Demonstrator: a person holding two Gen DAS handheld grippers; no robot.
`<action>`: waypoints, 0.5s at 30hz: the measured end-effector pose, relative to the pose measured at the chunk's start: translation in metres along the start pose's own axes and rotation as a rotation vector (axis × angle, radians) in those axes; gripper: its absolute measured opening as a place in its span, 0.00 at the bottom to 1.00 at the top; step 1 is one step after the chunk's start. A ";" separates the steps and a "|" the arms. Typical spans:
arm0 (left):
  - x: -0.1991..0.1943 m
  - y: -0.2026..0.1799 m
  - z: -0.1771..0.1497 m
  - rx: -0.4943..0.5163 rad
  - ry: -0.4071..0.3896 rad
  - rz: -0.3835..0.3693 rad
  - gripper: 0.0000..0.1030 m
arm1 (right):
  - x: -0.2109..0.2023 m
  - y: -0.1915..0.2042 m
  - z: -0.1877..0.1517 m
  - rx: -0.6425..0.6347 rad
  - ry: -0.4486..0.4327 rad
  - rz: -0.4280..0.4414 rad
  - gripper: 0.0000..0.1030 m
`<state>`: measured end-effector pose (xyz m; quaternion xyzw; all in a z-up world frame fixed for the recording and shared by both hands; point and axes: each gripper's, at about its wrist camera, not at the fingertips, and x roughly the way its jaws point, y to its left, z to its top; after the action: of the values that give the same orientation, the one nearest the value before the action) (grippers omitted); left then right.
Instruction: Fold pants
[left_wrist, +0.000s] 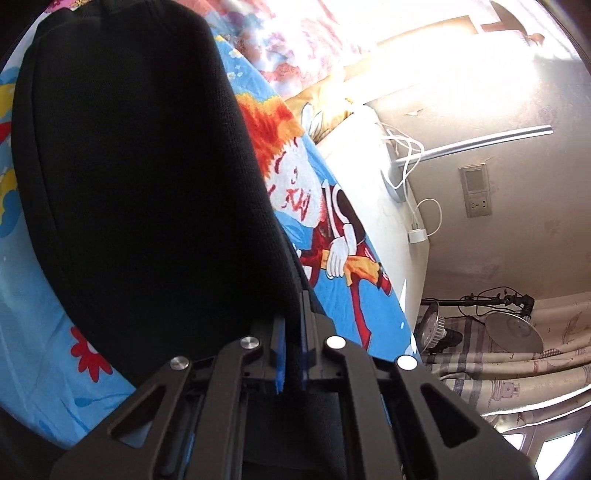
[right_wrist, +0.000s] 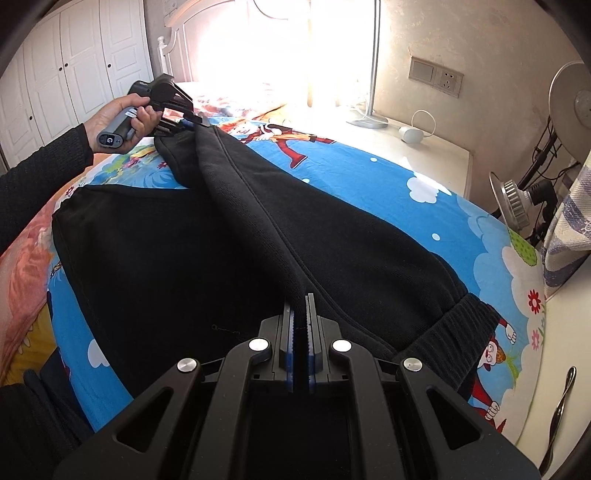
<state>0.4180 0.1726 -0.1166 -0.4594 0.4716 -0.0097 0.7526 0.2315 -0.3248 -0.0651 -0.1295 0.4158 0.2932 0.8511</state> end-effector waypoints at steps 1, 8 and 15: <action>-0.022 -0.002 -0.013 0.019 -0.024 -0.024 0.05 | -0.005 -0.002 -0.004 0.001 0.000 0.001 0.07; -0.149 0.048 -0.160 0.102 -0.106 -0.072 0.05 | -0.032 -0.016 -0.051 0.032 0.056 0.028 0.07; -0.149 0.120 -0.260 0.067 -0.068 -0.004 0.05 | -0.044 -0.032 -0.109 0.338 0.085 0.077 0.62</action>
<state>0.0984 0.1313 -0.1309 -0.4349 0.4443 -0.0115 0.7832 0.1611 -0.4183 -0.0992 0.0190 0.4995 0.2460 0.8304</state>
